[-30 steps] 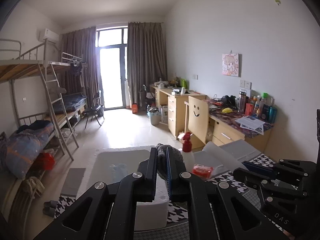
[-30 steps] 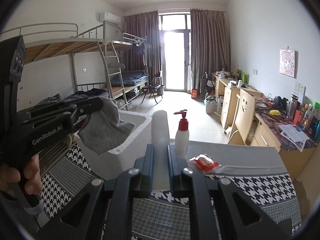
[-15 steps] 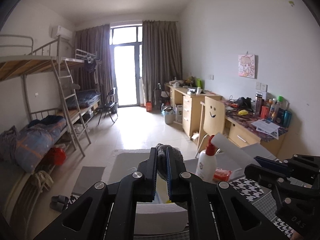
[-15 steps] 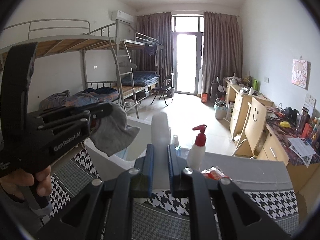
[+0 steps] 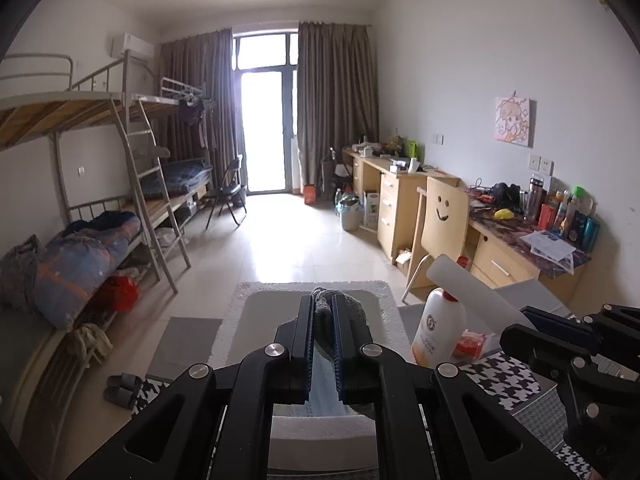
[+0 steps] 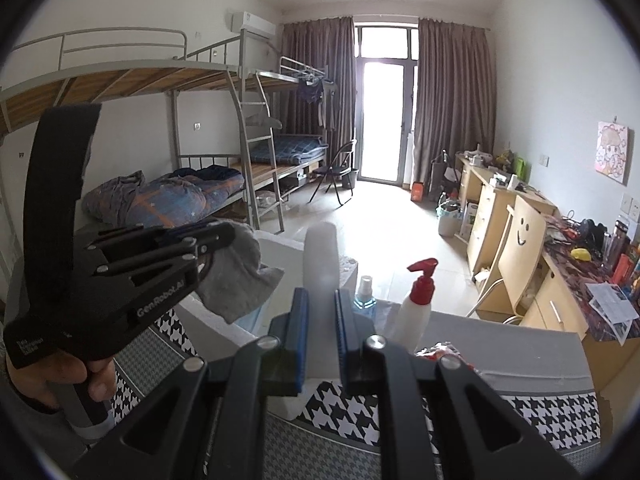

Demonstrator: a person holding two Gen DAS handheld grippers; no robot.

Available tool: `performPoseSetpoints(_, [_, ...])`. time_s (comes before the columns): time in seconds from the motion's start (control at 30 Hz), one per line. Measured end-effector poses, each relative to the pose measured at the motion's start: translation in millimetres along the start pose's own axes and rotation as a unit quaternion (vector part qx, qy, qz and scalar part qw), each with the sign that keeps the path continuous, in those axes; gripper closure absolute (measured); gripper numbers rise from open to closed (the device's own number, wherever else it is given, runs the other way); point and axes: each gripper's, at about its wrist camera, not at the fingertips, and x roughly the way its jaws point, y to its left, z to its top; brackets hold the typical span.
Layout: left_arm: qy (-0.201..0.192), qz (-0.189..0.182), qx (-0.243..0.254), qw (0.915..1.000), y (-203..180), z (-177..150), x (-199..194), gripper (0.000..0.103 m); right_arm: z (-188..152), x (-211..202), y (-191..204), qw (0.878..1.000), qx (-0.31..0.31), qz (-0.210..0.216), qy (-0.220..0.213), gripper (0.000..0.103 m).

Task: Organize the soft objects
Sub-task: 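Open the left tool over the box while the right tool holds the foam roll above it, then lower the white foam roll into the box and open the right tool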

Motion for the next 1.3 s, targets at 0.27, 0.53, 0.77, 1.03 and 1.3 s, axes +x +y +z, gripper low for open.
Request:
performPoseSetpoints(0.27, [0.029, 0.008, -0.004, 0.9995, 10, -3, 24, 0.088, 1, 13, 4, 1.0, -0.001, 0.006, 0.011, 0.087])
performPoseSetpoints(0.53, [0.023, 0.03, -0.024, 0.999, 23, -11, 22, 0.012, 1, 21, 7, 1.0, -0.002, 0.008, 0.017, 0.087])
performPoseSetpoints(0.77, [0.022, 0.032, -0.029, 0.9988, 29, -12, 20, 0.01, 1, 29, 9, 1.0, -0.002, 0.012, 0.024, 0.087])
performPoseSetpoints(1.03, [0.018, 0.047, -0.029, 0.9983, 31, -14, 16, 0.01, 1, 37, 14, 0.999, -0.007, 0.022, 0.033, 0.087])
performPoseSetpoints(1.3, [0.014, 0.06, -0.04, 0.9973, 43, -19, 10, 0.009, 3, 46, 14, 0.999, -0.005, 0.027, 0.039, 0.087])
